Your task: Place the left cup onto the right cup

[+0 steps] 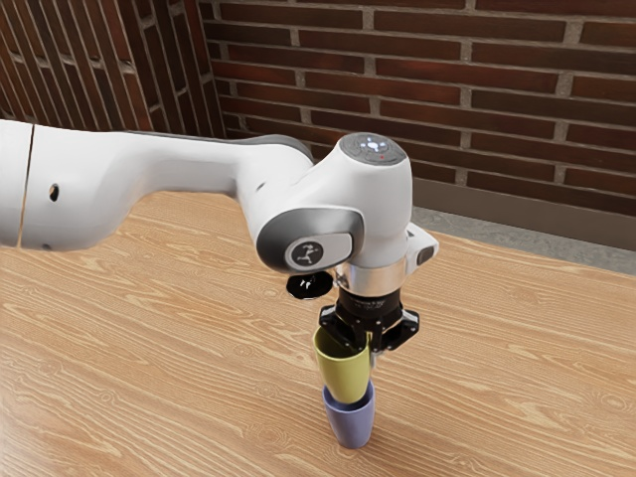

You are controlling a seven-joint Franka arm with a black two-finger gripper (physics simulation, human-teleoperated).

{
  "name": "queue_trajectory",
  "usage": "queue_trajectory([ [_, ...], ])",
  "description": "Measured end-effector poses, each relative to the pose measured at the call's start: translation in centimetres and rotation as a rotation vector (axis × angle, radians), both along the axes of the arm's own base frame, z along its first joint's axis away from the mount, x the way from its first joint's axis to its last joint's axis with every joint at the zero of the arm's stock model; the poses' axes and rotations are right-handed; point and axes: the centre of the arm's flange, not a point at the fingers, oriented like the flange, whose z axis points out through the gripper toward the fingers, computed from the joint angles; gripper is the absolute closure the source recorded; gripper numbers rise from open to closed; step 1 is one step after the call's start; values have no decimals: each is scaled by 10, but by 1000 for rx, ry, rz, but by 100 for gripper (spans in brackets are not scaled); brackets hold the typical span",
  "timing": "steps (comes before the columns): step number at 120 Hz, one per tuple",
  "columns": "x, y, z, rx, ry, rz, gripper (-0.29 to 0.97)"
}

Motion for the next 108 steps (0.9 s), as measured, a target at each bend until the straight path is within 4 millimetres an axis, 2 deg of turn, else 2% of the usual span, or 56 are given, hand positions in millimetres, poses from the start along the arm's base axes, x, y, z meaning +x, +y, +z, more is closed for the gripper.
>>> queue_trajectory([
  [36,8,-1,1,-2,-16,-4,78],
  [47,15,10,-3,6,-13,18,78],
  [108,17,12,-16,0,5,39,78],
])
